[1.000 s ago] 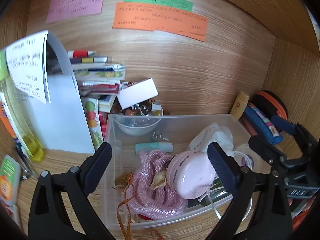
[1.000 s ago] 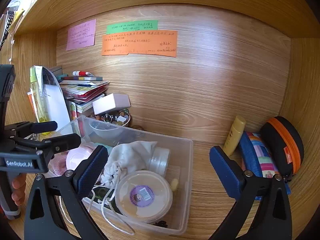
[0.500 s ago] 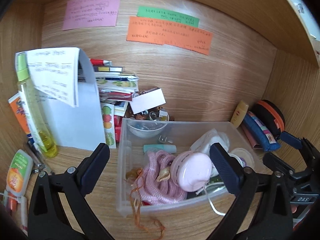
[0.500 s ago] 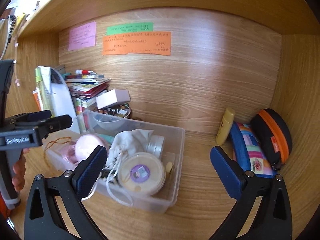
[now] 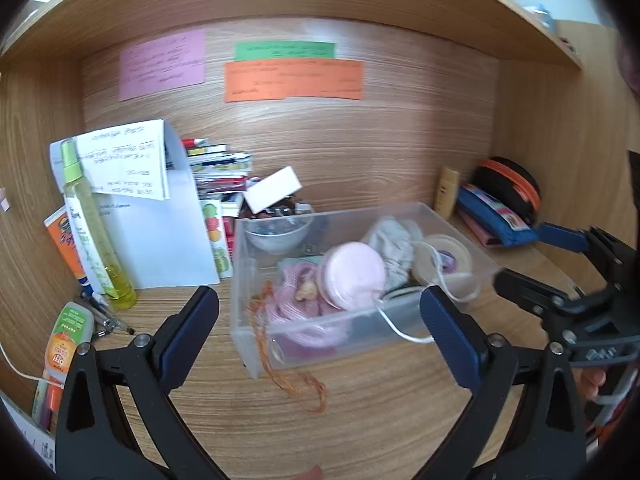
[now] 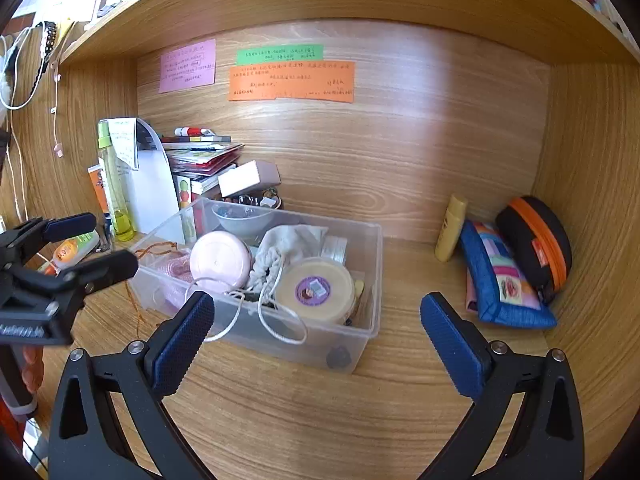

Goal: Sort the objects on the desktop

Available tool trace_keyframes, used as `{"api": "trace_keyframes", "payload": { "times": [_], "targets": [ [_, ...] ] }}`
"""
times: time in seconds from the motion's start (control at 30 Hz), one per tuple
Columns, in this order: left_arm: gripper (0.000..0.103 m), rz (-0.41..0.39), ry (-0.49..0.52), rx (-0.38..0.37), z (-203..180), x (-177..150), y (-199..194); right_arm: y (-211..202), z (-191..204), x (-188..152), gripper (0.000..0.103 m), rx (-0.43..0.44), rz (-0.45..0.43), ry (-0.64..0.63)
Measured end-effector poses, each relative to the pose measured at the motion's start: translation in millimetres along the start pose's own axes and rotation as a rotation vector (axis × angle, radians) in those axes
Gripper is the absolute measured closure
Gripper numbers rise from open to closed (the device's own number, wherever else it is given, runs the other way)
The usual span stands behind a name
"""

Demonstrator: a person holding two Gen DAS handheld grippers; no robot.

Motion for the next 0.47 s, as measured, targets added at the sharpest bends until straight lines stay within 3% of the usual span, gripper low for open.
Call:
{"api": "trace_keyframes", "payload": {
  "times": [0.47],
  "targets": [
    [0.001,0.017,0.013,0.026,-4.4,-17.5,4.9,3.0,1.9,-5.1,0.0,0.005,0.023,-0.01]
  ]
}}
Point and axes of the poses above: each gripper's, at about its wrist camera, not at the fingertips, and y roughly the way its jaws point, z to its left, x to its top, the point moved 2 cm from there along y, roughly the way its jaws point, and after that the axes turned 13 degrees about -x, right-handed, at the moved point
